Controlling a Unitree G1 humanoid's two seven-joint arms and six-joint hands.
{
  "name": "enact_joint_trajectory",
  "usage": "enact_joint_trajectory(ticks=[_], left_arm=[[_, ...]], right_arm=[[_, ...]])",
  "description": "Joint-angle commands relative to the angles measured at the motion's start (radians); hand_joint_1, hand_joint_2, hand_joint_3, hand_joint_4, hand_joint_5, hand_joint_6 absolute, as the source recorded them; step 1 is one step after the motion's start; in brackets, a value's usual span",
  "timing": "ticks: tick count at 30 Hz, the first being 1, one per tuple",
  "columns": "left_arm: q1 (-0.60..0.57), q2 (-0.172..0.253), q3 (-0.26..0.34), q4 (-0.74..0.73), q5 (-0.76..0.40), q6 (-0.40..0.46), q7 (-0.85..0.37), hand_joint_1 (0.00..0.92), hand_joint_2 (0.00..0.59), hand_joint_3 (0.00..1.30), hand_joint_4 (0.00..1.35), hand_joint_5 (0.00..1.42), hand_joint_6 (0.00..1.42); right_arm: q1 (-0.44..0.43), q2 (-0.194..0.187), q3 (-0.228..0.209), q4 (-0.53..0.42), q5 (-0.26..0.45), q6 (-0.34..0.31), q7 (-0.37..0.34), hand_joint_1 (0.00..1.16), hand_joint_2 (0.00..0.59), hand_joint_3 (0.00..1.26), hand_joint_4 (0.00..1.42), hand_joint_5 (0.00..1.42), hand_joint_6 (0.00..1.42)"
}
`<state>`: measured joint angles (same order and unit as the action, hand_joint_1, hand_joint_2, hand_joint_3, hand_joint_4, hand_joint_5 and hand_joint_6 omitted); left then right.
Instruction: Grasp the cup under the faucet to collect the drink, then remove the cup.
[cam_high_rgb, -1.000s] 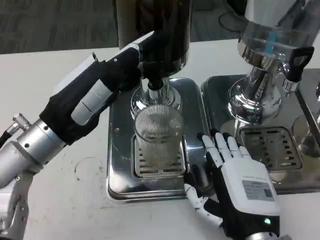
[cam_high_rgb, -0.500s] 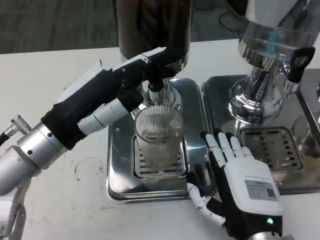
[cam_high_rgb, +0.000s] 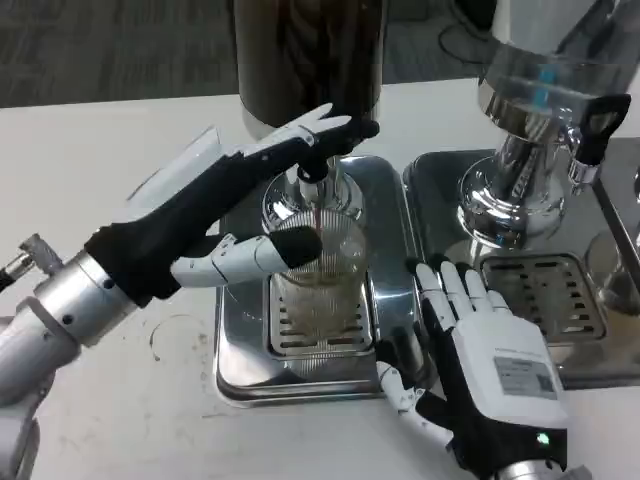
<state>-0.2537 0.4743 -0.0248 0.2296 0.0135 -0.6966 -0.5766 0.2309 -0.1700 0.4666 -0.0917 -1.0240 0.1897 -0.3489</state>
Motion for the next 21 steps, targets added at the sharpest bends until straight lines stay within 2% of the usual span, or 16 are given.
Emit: enact_joint_trajectory(ticks=[1,5,8,11,14,17,21], left_arm=[[0.037,0.027,-0.047,-0.014,0.086,-0.045,0.009,0.000,0.095,0.18,0.04,0.17,0.15],[0.047,0.039,-0.063,-0.018,0.086,-0.049,0.037,0.000,0.096,0.19,0.04,0.17,0.15],[0.052,0.043,-0.070,-0.015,0.080,-0.048,0.050,0.000,0.096,0.19,0.04,0.17,0.15],[0.057,0.049,-0.076,-0.013,0.085,-0.050,0.060,0.000,0.096,0.20,0.04,0.17,0.15],[0.062,0.050,-0.080,-0.019,0.092,-0.045,0.076,0.000,0.098,0.20,0.04,0.17,0.15],[0.066,0.051,-0.088,-0.019,0.093,-0.044,0.085,0.000,0.100,0.20,0.04,0.17,0.14],[0.072,0.047,-0.100,-0.014,0.084,-0.040,0.092,0.000,0.101,0.20,0.04,0.17,0.14]], right_arm=[[0.004,-0.001,-0.007,-0.004,0.011,0.001,-0.010,0.24,0.407,0.05,0.00,0.00,0.06],[0.012,0.006,-0.019,-0.009,0.036,-0.011,-0.021,0.24,0.407,0.04,0.00,0.00,0.06],[0.024,0.007,-0.057,-0.028,0.146,-0.074,-0.009,0.24,0.395,0.00,0.00,0.00,0.06],[0.021,-0.009,-0.060,-0.042,0.183,-0.123,-0.009,0.25,0.352,0.00,0.00,0.00,0.09],[0.016,-0.006,-0.089,-0.038,0.292,-0.173,0.040,0.26,0.295,0.00,0.00,0.00,0.12],[-0.003,-0.004,-0.111,-0.032,0.387,-0.188,0.116,0.26,0.206,0.00,0.00,0.00,0.10],[-0.043,-0.004,-0.120,-0.028,0.419,-0.153,0.193,0.23,0.196,0.00,0.00,0.00,0.02]])
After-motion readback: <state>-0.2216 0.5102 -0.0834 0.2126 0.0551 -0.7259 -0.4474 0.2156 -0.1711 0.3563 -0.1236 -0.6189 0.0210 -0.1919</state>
